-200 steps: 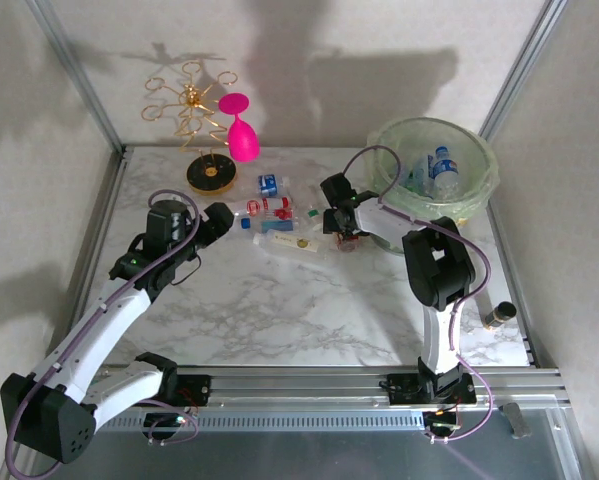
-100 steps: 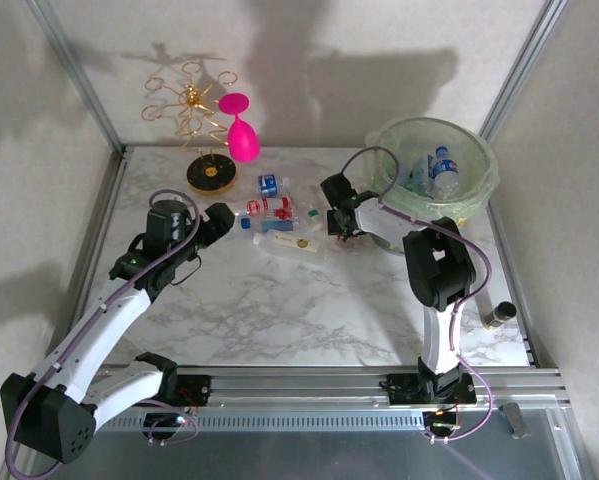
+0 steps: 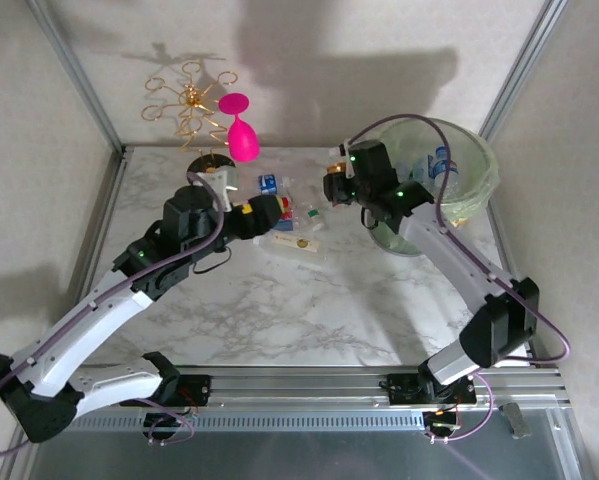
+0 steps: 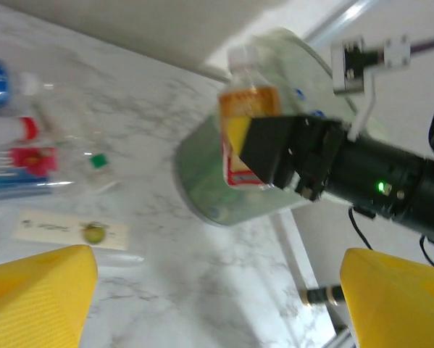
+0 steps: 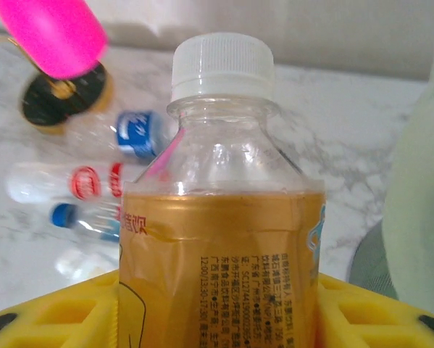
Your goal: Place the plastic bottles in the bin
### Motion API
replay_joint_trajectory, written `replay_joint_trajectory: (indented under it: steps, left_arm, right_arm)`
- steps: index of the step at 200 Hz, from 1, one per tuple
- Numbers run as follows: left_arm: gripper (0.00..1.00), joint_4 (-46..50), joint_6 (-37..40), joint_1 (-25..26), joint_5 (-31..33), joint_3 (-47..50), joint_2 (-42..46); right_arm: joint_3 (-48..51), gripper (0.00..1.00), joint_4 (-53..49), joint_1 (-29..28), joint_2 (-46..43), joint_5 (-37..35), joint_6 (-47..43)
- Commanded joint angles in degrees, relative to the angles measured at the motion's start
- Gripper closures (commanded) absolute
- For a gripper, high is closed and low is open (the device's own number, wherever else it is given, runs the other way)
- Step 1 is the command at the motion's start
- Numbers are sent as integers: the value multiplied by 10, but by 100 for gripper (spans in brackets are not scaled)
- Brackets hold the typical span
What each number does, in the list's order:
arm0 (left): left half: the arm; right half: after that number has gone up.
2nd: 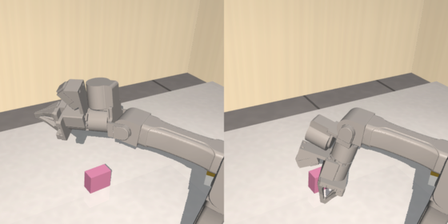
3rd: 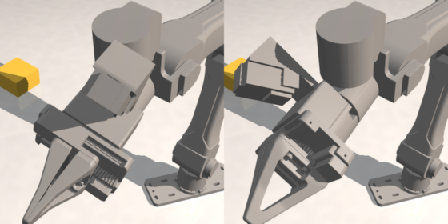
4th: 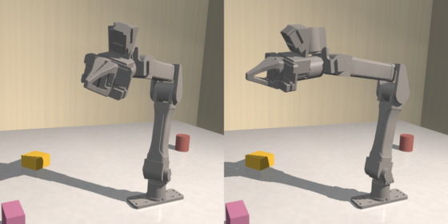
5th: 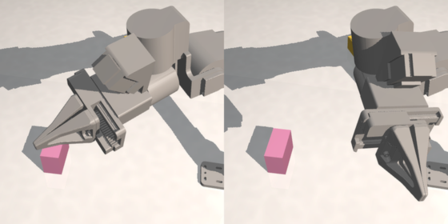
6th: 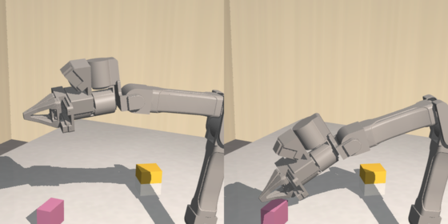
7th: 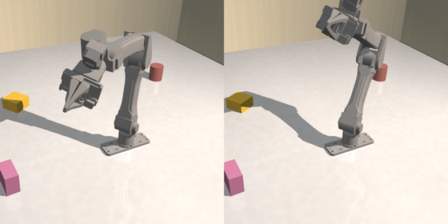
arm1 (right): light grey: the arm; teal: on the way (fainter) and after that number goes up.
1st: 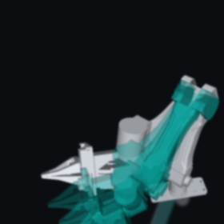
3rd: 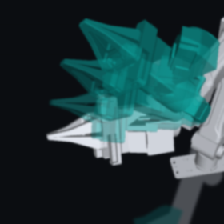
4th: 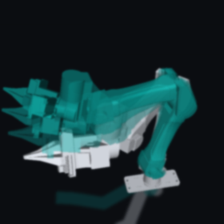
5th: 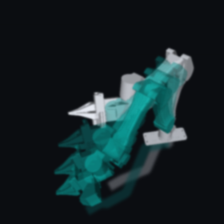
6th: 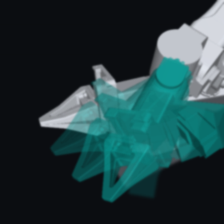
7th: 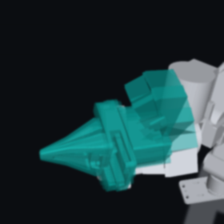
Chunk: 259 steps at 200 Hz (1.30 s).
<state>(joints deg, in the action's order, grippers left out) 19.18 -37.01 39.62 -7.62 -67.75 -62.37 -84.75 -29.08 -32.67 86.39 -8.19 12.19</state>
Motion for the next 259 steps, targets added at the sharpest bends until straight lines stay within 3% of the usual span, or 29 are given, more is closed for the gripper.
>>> replay_joint_trajectory:
  steps: [1,31,97,121,162,259]
  left_arm:
    - [14,22,48,54,36,-43,-30]
    - [14,38,87,106,79,-77,-66]
    - [12,32,95,101,119,-59,-88]
    - [12,5,56,29,6,-29,-75]
    - [12,-3,41,-23,-5,26,-53]
    - [12,-16,32,-26,-14,47,-57]
  right_arm:
    - [-27,56,-8,2,-38,19,-18]
    - [-62,56,-33,38,-80,9,-15]
    - [-68,56,-29,199,-105,-12,10]
    - [-68,56,-44,240,-70,7,7]
    - [-44,54,-52,243,-30,-1,10]
    - [31,49,-60,225,17,-10,12]
